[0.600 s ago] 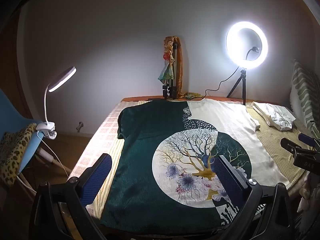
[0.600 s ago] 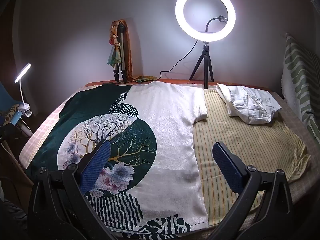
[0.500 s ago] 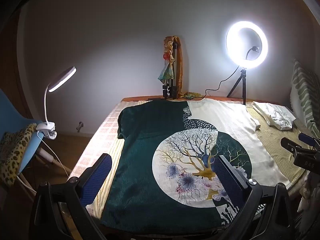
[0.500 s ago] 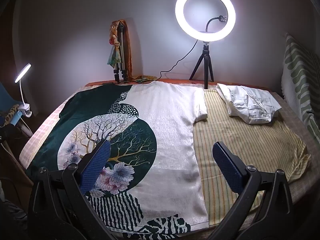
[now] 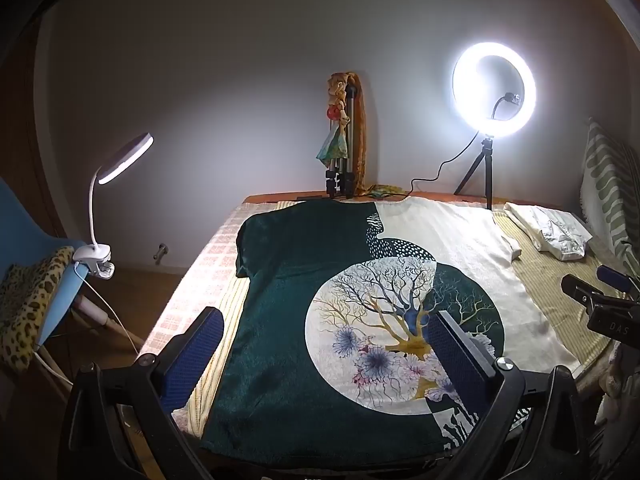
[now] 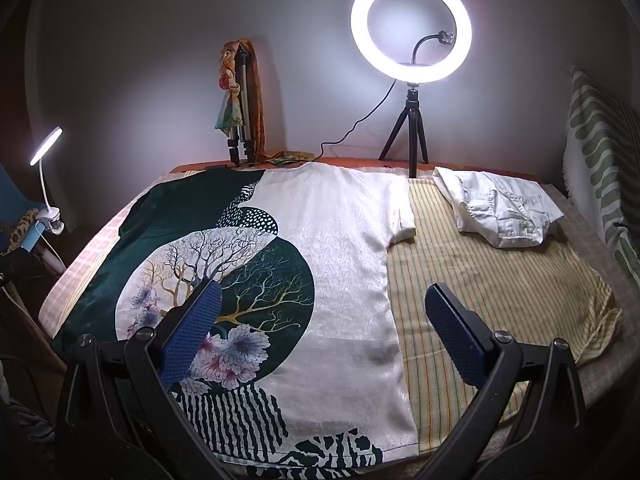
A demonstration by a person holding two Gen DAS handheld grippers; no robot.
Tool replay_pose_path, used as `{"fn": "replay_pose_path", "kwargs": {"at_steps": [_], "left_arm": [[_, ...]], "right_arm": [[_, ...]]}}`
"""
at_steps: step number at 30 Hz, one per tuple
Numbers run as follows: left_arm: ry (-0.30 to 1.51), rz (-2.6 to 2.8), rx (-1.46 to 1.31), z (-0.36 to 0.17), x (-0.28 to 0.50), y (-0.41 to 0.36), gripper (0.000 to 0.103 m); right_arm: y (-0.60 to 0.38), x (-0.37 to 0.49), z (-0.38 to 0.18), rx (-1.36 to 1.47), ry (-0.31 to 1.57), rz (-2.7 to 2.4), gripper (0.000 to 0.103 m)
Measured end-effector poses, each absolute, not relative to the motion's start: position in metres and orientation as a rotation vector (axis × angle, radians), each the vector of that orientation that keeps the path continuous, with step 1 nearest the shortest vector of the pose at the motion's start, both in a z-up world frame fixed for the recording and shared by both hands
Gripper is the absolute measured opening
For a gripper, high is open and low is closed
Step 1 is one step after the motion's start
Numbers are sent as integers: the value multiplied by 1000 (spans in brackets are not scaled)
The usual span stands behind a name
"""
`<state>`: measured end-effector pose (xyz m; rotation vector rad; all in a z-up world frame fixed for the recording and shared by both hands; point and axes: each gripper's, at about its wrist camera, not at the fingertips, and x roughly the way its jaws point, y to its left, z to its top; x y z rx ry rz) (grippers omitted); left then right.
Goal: Fold small clothes
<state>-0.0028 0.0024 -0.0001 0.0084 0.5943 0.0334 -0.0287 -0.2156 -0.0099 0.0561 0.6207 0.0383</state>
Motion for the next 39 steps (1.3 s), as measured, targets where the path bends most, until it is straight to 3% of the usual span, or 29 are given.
{"fn": "replay_pose_path", "kwargs": {"at_steps": [39], "left_arm": [[644, 88, 4, -19, 1, 27, 103]], "right_arm": [[-204, -21, -9, 54, 631, 6, 103]]}}
